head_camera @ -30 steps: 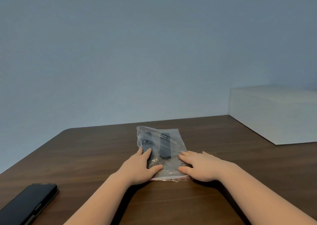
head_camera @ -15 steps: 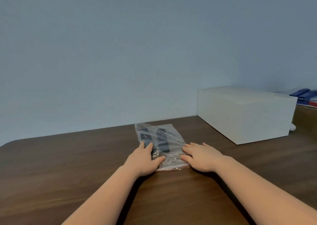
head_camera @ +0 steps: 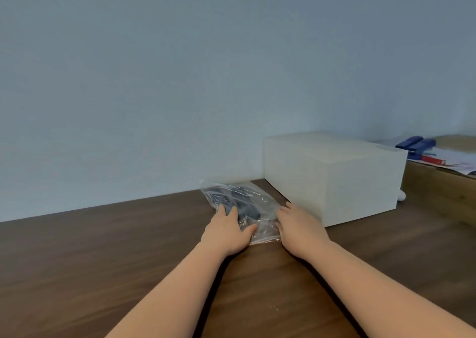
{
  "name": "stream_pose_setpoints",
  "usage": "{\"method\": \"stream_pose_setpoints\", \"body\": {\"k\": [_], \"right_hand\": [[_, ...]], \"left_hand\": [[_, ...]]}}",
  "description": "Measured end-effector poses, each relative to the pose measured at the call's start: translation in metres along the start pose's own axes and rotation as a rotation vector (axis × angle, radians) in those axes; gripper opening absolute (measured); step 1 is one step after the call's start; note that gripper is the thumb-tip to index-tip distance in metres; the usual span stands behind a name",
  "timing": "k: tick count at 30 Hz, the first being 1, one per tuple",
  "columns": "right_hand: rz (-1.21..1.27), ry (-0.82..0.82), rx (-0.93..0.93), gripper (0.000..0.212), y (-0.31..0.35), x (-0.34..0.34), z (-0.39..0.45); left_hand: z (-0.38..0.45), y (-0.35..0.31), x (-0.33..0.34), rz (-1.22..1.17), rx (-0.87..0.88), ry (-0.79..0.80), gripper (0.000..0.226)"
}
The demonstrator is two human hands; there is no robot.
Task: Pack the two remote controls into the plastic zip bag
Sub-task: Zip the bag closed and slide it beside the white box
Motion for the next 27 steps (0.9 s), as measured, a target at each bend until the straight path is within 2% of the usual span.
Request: {"method": "stream_pose_setpoints", "body": {"k": [5,11,15,19,27], "right_hand": [[0.071,-0.072,-0.055,0.021,-0.004,0.002,0.007],[0.112,-0.010,-0.030,0.021,-0.013,0.017,0.019],[0.136,0.051,-0.029,0.030,-0.012,0.020,0.017],[0.120,0.055,-0.048,0.030,-0.007,0.015,0.010],[0.178,-0.063,0.005,0.029,-0.012,0.001,-0.013]], "left_hand": [[0.022,-0.024,0.009,-0.015,0.042,-0.012,0.082],[0.035,-0.028,0.013,-0.004,0.039,-0.026,0.082],[0.026,-0.022,0.010,0.068,-0.010,-0.059,0.082],[0.008,-0.012,0.006,0.167,-0.100,-0.104,0.079],[-0.028,0.004,0.001,0.122,-0.093,-0.145,0.067]]}}
Point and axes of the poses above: each hand's wrist, its own z-axis towards the middle knuckle, its own x-axis out of the palm, y = z × x, the point moved 9 cm from there along z, towards the middle knuckle, and after that the axes turned 10 degrees about y, right-handed, at the moved point
